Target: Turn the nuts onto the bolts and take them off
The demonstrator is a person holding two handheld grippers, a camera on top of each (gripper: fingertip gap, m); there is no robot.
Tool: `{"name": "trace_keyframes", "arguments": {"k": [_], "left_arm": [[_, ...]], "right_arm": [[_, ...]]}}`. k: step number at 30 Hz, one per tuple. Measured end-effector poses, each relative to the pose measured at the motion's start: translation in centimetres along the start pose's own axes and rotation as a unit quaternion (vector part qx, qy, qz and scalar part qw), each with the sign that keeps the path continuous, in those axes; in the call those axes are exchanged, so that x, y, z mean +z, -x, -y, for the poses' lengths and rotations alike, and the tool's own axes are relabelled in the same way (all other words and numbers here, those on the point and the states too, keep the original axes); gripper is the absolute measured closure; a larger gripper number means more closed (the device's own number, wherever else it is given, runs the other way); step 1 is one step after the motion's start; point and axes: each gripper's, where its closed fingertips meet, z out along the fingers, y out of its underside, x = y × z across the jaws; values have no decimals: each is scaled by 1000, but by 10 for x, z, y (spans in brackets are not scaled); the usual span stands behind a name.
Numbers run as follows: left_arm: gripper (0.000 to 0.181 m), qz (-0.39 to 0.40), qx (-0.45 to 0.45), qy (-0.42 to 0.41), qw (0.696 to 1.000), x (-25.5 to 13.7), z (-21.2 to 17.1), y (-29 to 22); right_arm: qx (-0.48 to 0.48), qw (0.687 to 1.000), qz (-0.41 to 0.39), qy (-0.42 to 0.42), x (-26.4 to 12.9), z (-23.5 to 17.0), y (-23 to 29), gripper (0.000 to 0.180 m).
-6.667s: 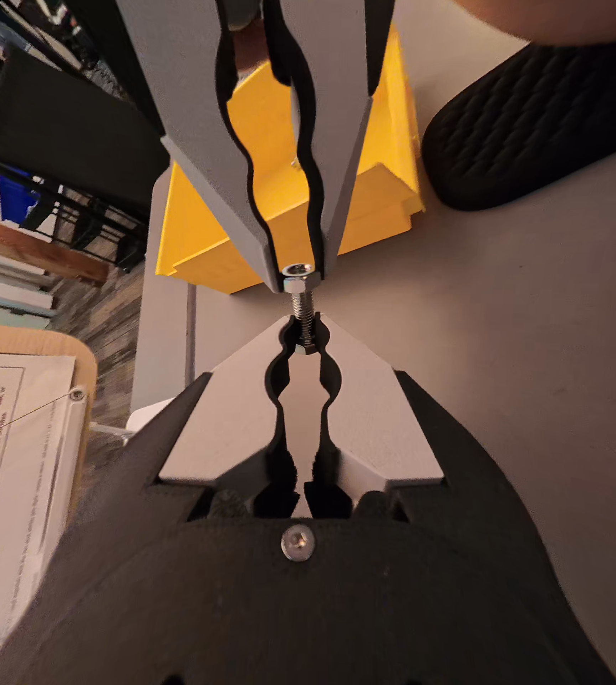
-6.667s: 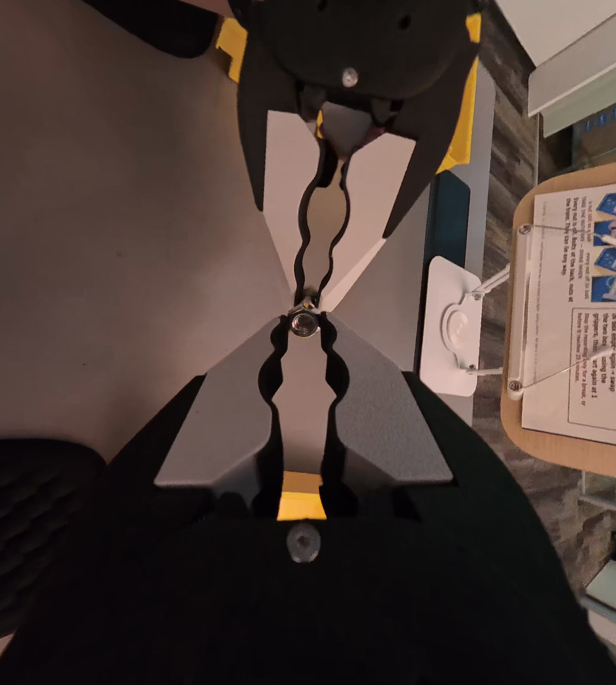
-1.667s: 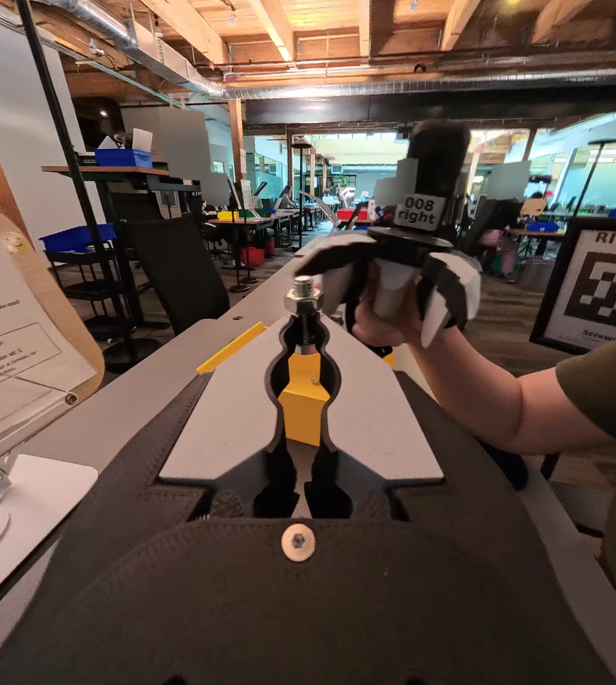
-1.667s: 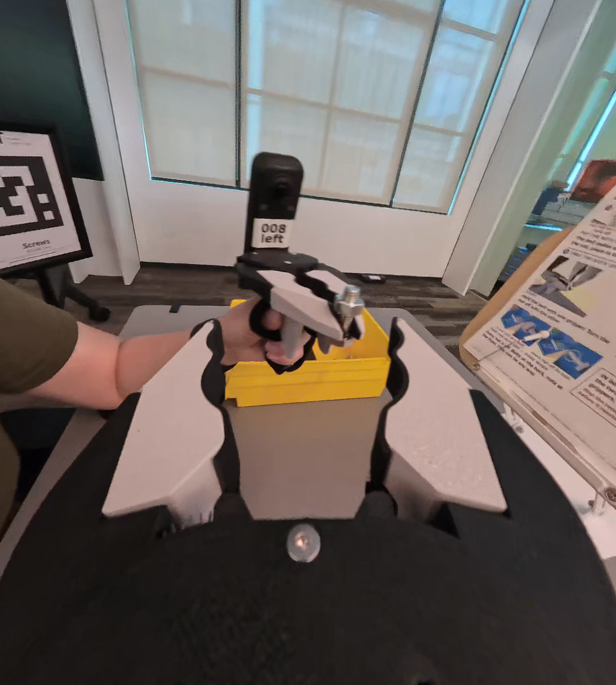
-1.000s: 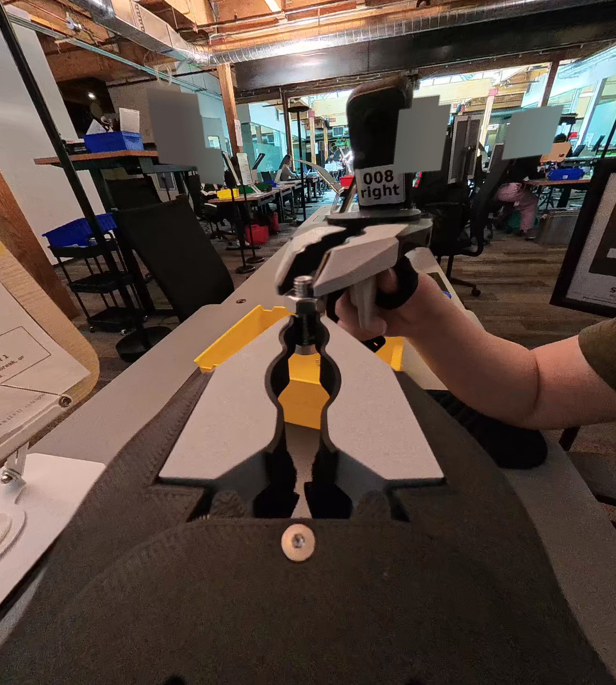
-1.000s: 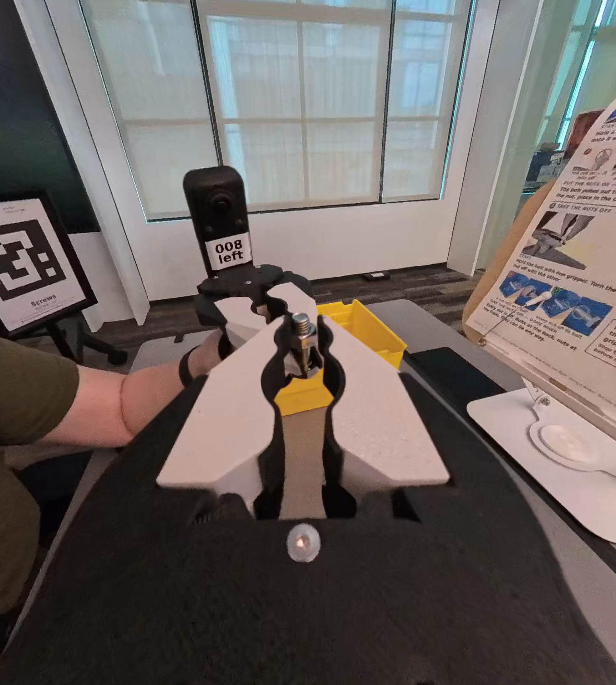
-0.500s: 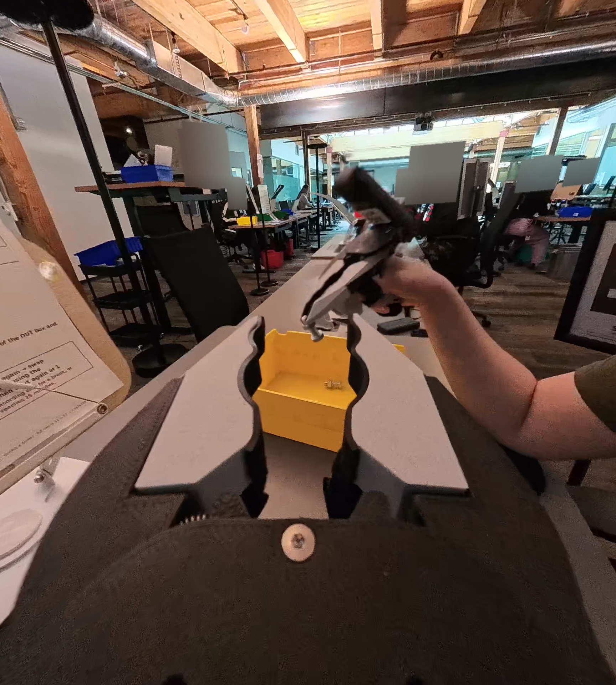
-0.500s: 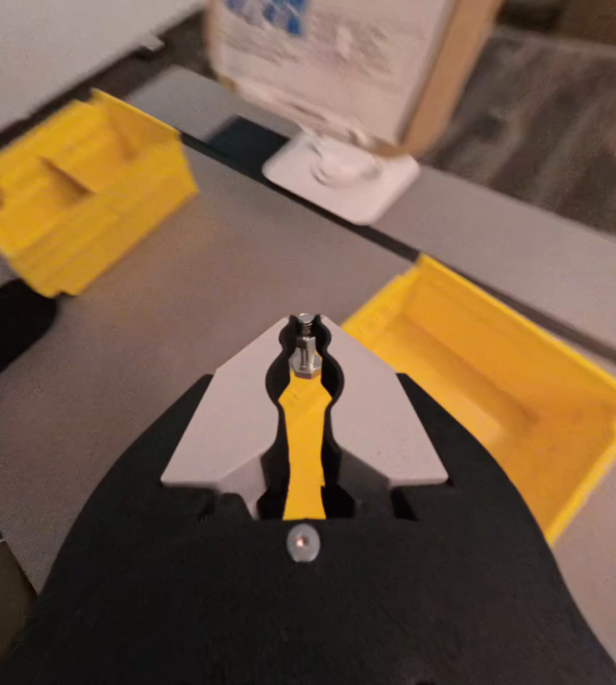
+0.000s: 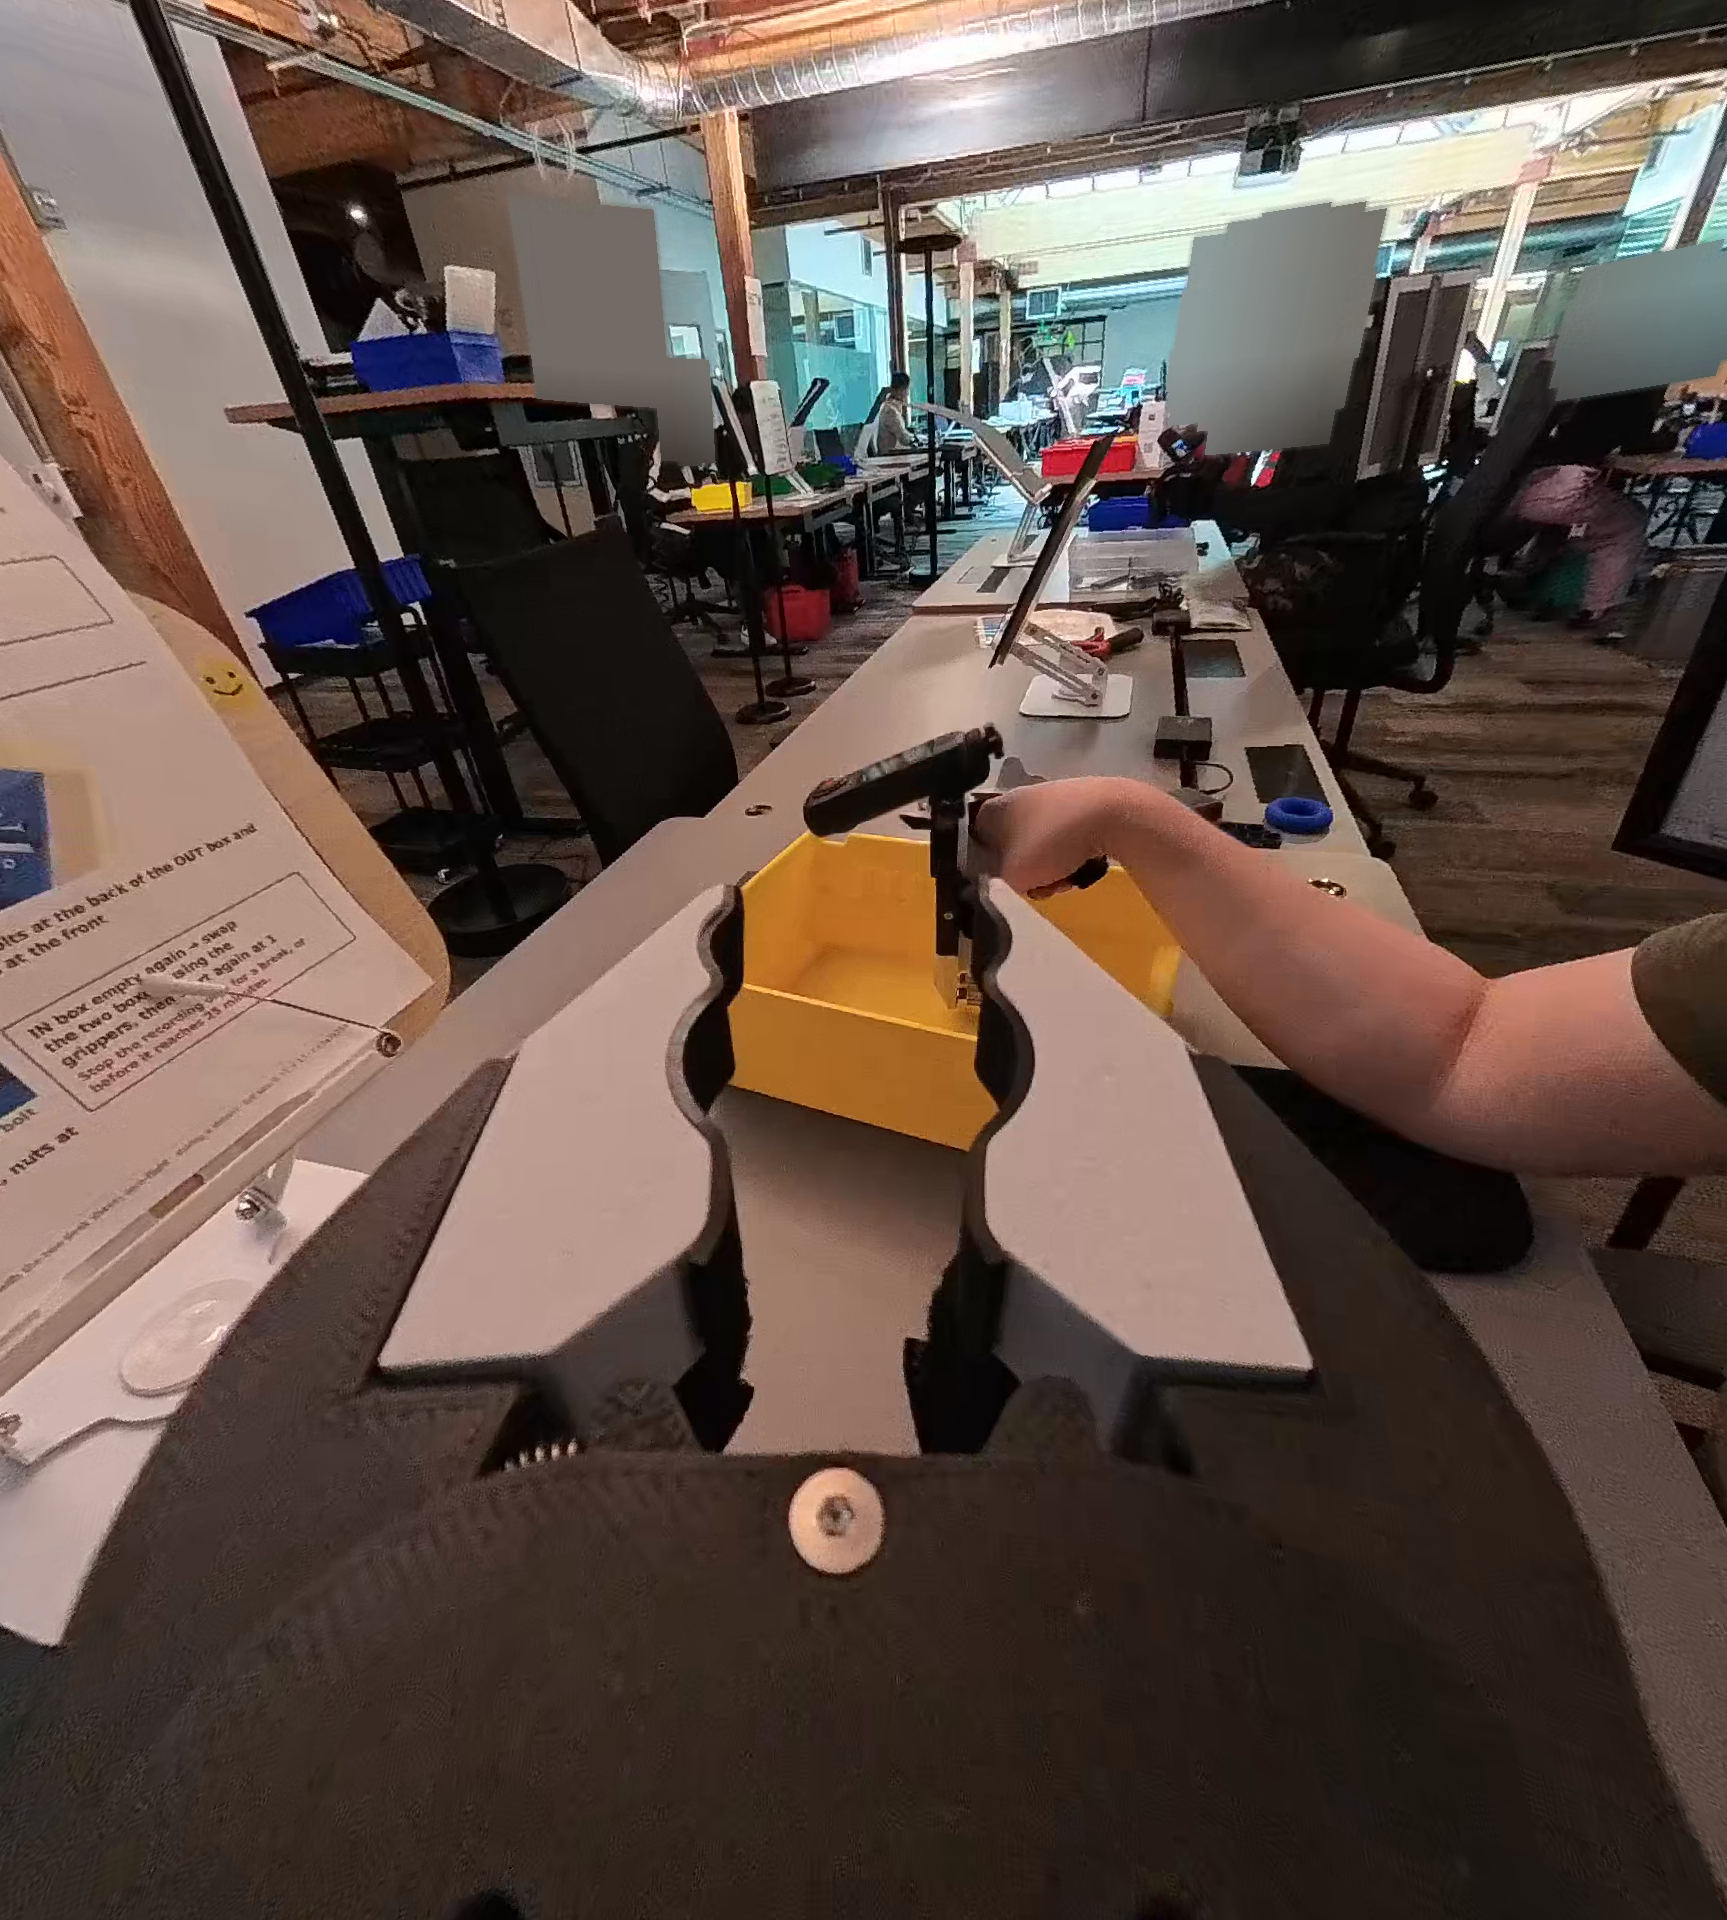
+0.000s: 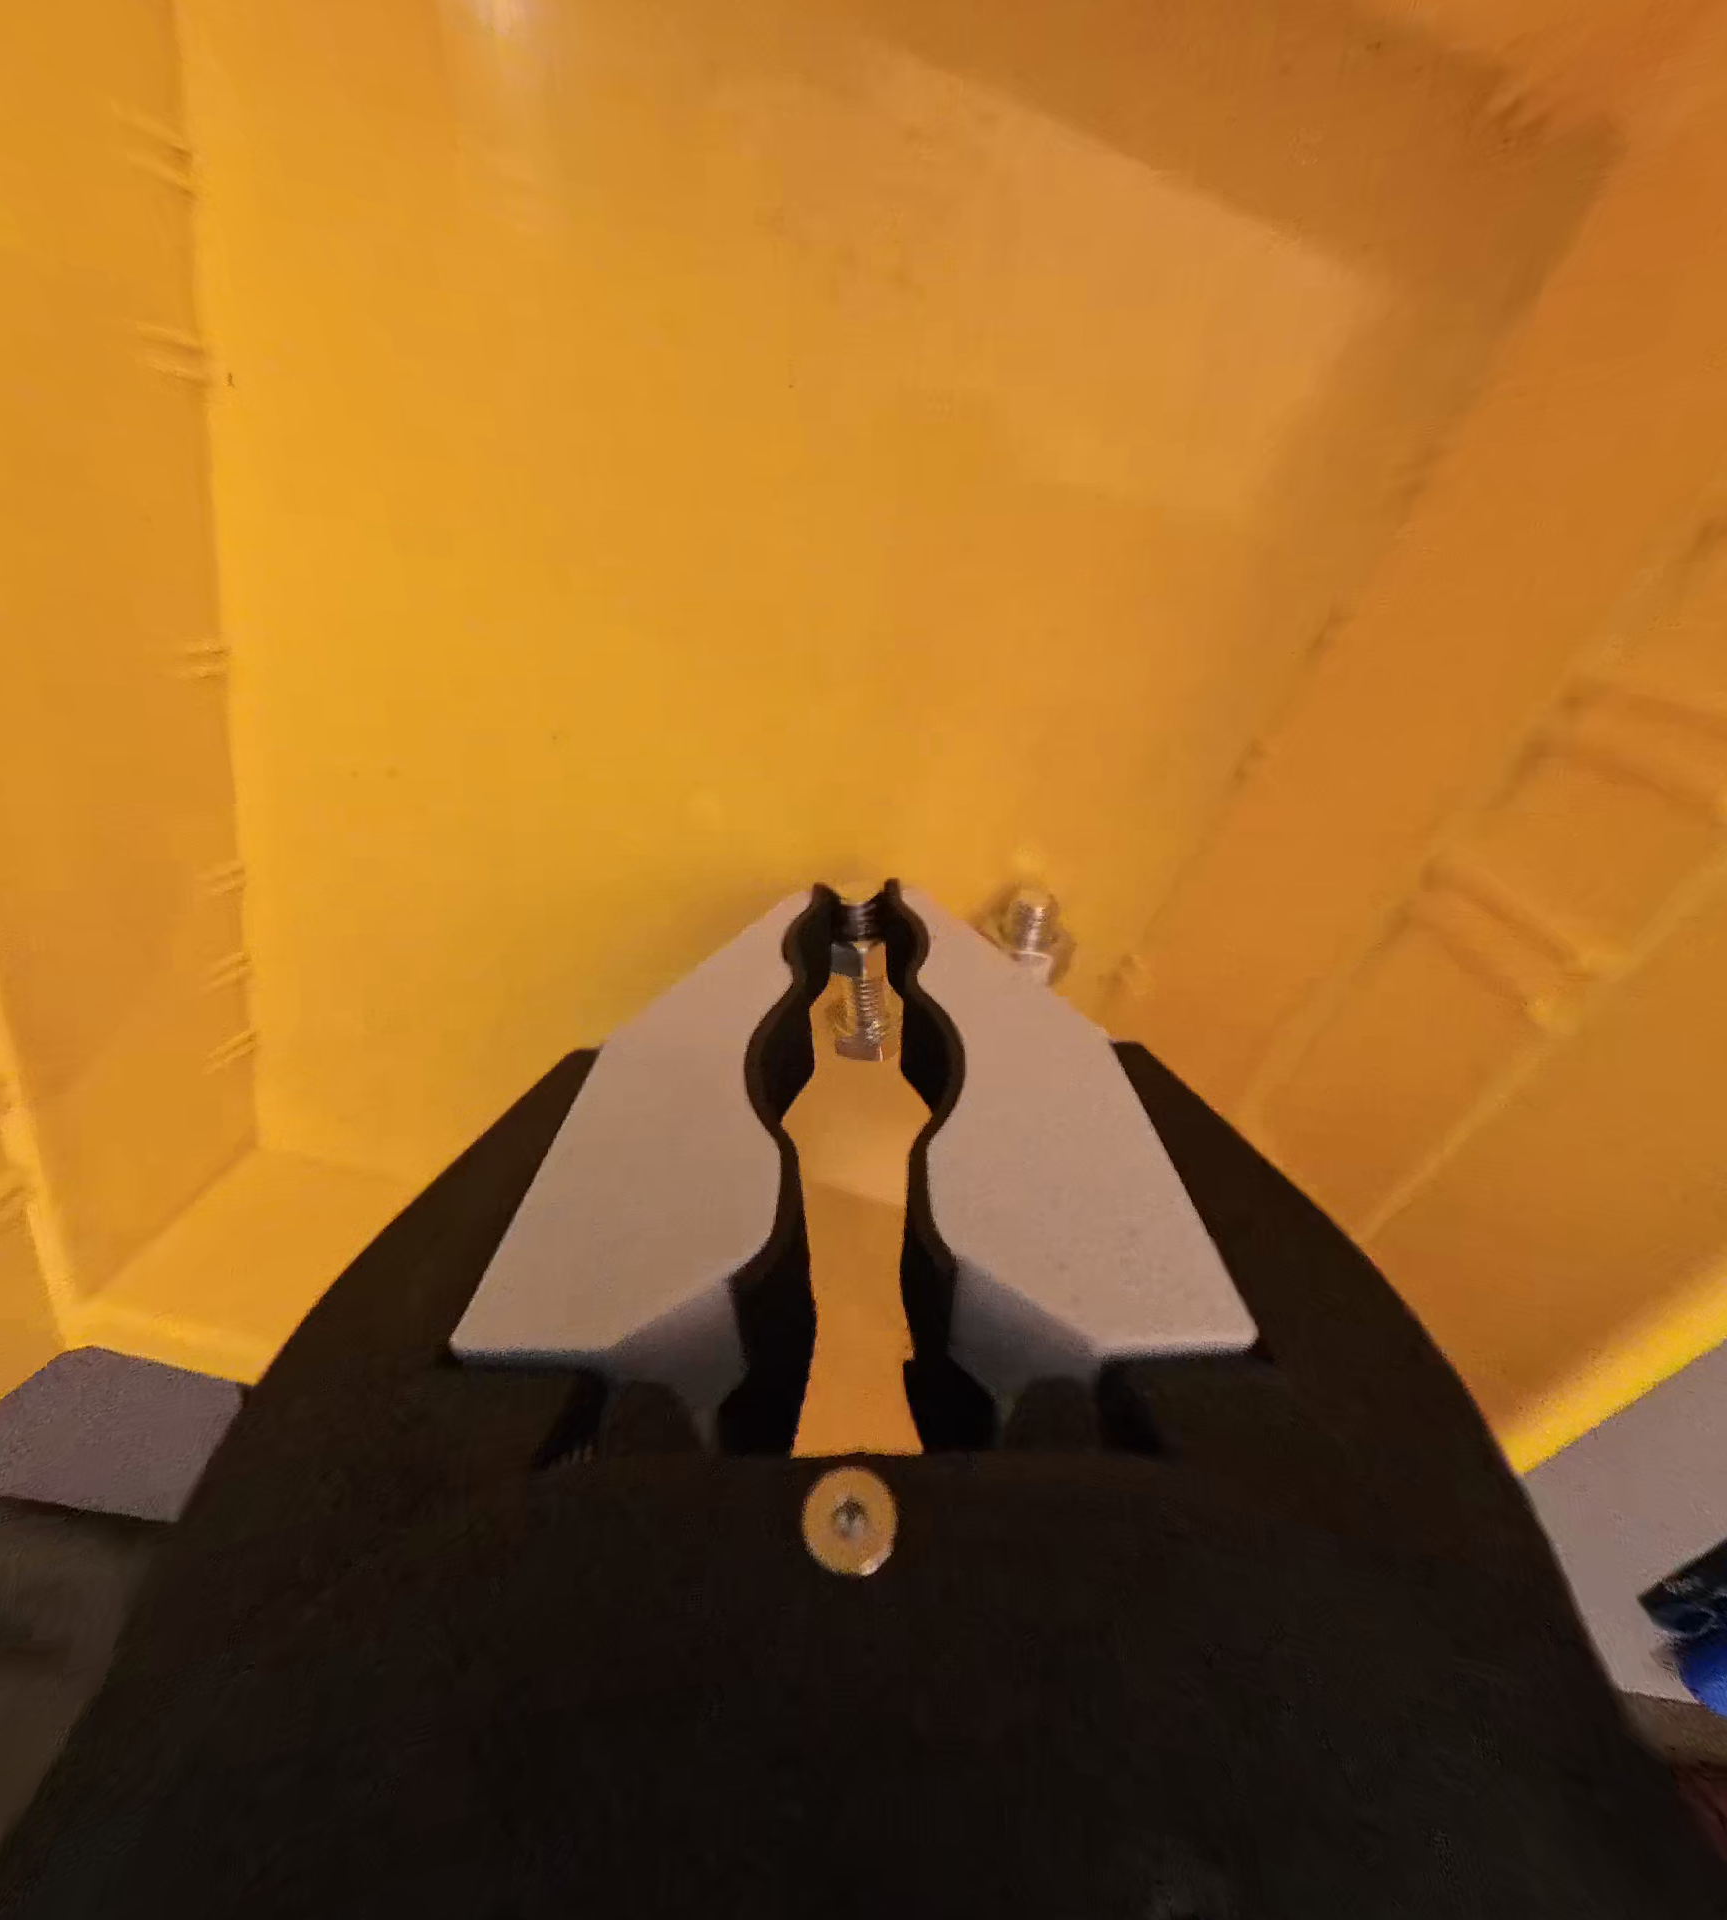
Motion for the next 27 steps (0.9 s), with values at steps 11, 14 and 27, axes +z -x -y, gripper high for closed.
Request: {"name": "trace_keyframes", "arguments": {"k": [11, 14, 27], "left_arm": [[145, 131, -1, 181, 975, -78, -40, 54], [157, 257, -77, 339, 902, -160, -98, 89], [162, 313, -229, 593, 706, -279, -227, 106]], "right_arm": [[-61, 985, -5, -164, -74, 25, 16, 157], [-77, 963, 5, -259, -112, 41, 29, 157], [-76, 960, 32, -268, -108, 41, 22, 155]]}}
